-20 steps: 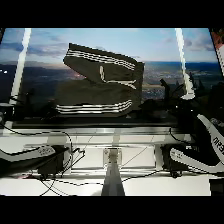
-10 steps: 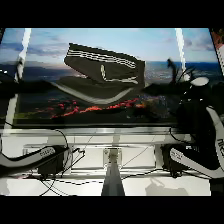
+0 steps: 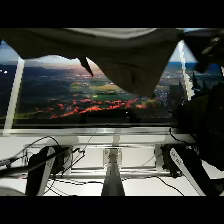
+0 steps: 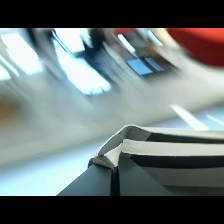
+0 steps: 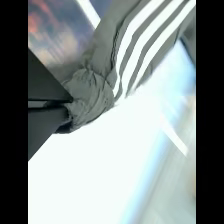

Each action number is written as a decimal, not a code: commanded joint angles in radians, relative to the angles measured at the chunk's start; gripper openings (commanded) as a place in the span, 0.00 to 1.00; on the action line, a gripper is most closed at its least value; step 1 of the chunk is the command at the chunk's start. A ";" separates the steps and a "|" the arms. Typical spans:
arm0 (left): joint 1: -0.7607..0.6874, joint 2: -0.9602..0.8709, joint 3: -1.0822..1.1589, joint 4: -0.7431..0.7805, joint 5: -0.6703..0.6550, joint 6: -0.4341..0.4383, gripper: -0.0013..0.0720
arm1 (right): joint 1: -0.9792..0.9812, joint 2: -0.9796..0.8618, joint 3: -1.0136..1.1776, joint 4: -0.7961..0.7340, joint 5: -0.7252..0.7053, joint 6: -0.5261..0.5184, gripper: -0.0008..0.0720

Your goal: Fold the clothes and pants, and hang the long-sleeved shirts on hangers.

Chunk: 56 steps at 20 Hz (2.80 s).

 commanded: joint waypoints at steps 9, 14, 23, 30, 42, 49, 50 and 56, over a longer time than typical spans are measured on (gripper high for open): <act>0.000 0.202 -0.012 0.179 0.192 -0.055 0.04 | 0.000 0.119 0.087 0.097 0.032 0.117 0.04; -0.057 -0.195 -0.019 0.100 -0.024 -0.051 0.04 | 0.028 -0.106 -0.006 0.101 0.093 0.243 0.04; -0.299 -0.701 -0.019 0.227 0.142 -0.193 0.04 | 0.310 -0.614 -0.105 -0.148 -0.356 0.299 0.04; -0.318 -0.642 -0.019 0.472 -0.432 -0.491 0.04 | 0.181 -0.666 -0.104 -0.213 -0.229 0.337 0.04; -0.528 -0.459 -0.401 0.468 -0.738 -0.714 0.04 | 0.043 -0.666 -0.105 -0.541 0.349 0.341 0.04; -0.594 -0.425 -0.654 0.465 -0.549 -0.719 0.96 | 0.043 -0.679 -0.105 -0.550 0.214 0.342 0.87; -0.594 -0.433 -0.661 0.465 -0.528 -0.719 0.98 | 0.043 -0.690 -0.105 -0.551 0.185 0.346 0.87; -0.594 -0.448 -0.661 0.438 -0.356 -0.719 0.97 | 0.004 -0.880 -0.046 -0.501 0.106 0.451 0.87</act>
